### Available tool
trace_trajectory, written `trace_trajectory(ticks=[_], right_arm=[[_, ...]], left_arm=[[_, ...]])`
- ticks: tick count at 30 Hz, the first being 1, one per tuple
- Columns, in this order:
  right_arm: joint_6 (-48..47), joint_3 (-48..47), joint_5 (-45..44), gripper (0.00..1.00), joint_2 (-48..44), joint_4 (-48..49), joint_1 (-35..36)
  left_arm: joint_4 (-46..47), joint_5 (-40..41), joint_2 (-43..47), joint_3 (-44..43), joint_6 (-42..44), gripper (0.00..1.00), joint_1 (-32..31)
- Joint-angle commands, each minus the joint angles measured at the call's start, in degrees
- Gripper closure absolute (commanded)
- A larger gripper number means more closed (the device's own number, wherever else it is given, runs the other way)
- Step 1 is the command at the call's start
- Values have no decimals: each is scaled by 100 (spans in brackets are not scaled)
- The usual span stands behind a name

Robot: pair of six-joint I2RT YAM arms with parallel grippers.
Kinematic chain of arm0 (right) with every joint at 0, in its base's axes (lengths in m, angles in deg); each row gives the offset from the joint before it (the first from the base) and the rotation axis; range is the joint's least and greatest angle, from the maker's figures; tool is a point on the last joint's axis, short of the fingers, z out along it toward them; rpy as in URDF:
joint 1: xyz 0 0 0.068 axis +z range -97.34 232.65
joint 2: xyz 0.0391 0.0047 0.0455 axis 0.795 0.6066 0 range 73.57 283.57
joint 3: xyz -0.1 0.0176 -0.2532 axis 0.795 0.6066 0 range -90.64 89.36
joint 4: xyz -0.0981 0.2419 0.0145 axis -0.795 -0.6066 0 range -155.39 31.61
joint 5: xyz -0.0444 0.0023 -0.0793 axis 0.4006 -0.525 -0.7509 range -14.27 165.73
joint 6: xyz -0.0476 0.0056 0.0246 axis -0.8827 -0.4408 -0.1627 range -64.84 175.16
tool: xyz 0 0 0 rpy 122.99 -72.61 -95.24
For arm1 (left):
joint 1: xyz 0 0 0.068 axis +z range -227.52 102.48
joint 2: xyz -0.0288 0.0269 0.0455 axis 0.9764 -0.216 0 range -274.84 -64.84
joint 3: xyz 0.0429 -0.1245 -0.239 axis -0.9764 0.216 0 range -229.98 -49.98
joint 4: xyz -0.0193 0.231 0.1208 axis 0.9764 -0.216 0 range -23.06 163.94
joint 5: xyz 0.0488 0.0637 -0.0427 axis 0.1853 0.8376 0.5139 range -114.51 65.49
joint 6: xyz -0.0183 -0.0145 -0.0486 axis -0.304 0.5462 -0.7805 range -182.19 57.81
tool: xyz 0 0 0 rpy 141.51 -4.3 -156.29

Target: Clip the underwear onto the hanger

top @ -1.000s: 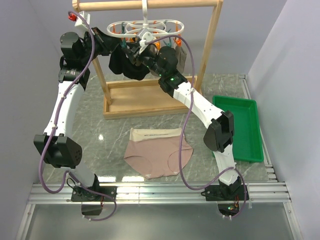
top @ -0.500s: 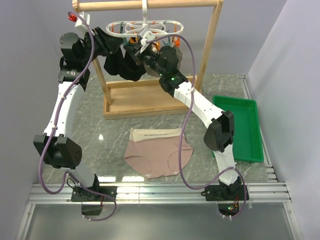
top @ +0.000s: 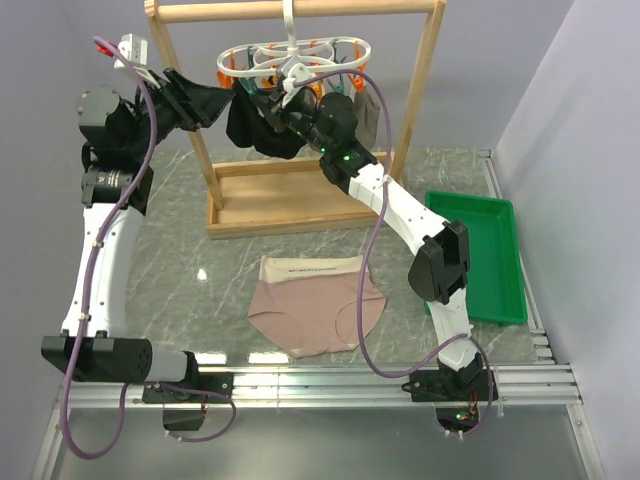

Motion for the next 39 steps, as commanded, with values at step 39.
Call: trace_trajectory(ticks=[39], right_arm=[[349,301,307,100,-574,250,13]], left_arm=[[479,1108,-1333,-834,-253,49,-635]])
